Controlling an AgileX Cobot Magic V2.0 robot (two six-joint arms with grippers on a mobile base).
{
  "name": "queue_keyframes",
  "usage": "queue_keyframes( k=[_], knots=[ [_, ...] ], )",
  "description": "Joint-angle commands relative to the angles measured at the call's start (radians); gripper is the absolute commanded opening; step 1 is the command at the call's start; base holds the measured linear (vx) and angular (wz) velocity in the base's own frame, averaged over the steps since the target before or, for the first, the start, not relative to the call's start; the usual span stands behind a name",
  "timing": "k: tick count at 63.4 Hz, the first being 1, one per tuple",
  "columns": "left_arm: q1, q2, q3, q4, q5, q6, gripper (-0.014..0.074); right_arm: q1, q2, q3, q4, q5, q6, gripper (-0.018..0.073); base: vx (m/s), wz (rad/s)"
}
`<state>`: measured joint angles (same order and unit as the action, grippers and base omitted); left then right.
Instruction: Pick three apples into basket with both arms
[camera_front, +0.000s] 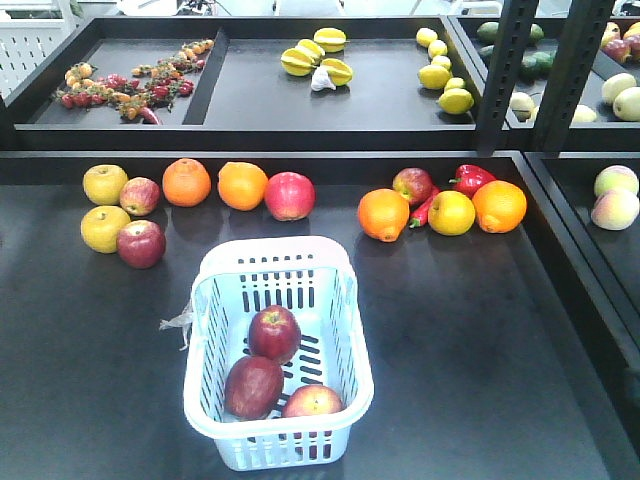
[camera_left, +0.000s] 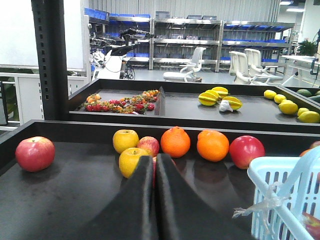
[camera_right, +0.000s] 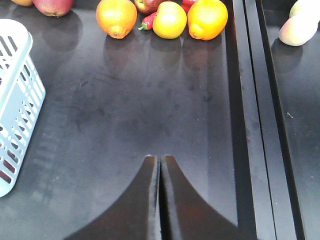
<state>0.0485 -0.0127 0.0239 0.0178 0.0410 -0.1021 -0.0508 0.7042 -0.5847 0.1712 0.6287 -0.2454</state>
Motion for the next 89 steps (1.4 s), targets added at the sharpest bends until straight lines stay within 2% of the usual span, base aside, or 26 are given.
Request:
queue_keyframes(
  k=[1, 54, 59, 74, 81, 89],
  knots=[
    [0.001, -0.015, 0.023, -0.01, -0.078, -0.008, -0.0008, -0.008, -0.001, -0.025, 0.001, -0.058, -0.006, -0.0009, 0.0, 0.0],
    [0.001, -0.015, 0.023, -0.01, -0.078, -0.008, -0.0007, -0.008, -0.019, -0.019, -0.014, -0.072, -0.007, -0.0009, 0.0, 0.0],
    [0.001, -0.015, 0.023, -0.01, -0.078, -0.008, -0.0007, -0.008, -0.054, 0.016, -0.014, -0.13, -0.006, -0.0009, 0.0, 0.0],
    [0.001, -0.015, 0.023, -0.01, -0.078, -0.008, -0.0007, -0.008, -0.198, 0.233, -0.021, -0.437, 0.033, -0.0009, 0.0, 0.0],
    [0.001, -0.015, 0.023, -0.01, -0.078, -0.008, -0.0007, -0.007, -0.267, 0.327, -0.058, -0.541, 0.1, -0.0009, 0.0, 0.0],
    [0.001, -0.015, 0.023, -0.01, -0.078, -0.008, -0.0007, 0.027, -0.35, 0.409, -0.148, -0.599, 0.192, -0.0009, 0.0, 0.0]
  ],
)
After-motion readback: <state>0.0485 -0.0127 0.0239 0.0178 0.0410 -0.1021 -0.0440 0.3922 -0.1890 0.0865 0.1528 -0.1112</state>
